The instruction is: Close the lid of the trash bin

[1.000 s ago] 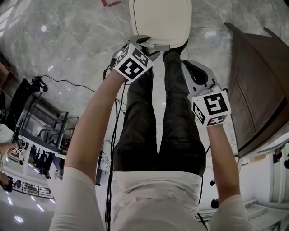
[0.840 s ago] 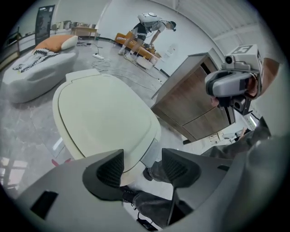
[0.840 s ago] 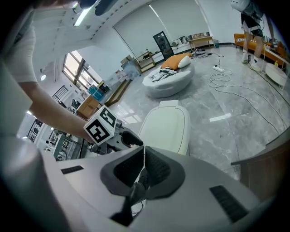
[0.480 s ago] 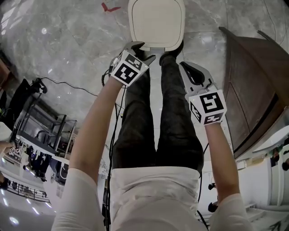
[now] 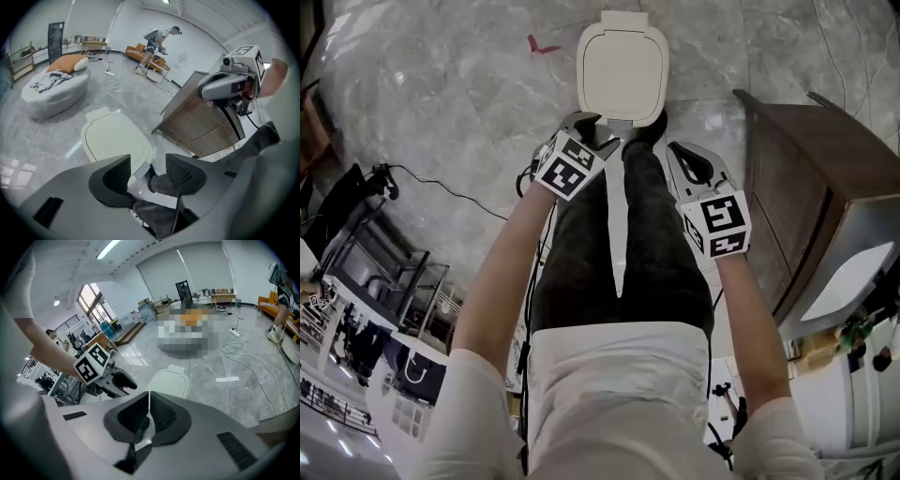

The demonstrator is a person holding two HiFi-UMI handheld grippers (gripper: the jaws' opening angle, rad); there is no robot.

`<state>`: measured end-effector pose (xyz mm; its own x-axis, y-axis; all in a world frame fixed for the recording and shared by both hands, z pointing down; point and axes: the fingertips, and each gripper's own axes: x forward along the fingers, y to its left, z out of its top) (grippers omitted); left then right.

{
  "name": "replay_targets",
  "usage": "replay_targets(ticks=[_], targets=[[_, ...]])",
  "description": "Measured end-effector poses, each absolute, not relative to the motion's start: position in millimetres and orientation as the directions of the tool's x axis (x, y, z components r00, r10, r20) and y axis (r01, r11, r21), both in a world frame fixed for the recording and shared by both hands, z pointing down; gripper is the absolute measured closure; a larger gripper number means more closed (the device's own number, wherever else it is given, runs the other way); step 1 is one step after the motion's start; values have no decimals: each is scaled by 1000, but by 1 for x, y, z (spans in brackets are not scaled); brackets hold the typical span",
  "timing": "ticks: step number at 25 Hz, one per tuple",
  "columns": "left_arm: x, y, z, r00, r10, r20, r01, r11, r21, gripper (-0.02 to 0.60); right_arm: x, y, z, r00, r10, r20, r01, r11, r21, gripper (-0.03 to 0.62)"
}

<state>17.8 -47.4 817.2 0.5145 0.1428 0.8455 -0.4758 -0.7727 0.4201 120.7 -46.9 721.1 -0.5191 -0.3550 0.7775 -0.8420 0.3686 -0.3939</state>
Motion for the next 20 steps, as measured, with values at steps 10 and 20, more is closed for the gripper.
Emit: replay_targets(ticks=[10,20], targets=[[29,-48,736,523,48,851,-523,-771,364,373,134,-41,668,-524,-358,773,-831,417,-370,562],[5,-55,672,526,-56,849,-607,-724,328,460,157,-63,608,-509,-401,761,-825,480,-299,562]])
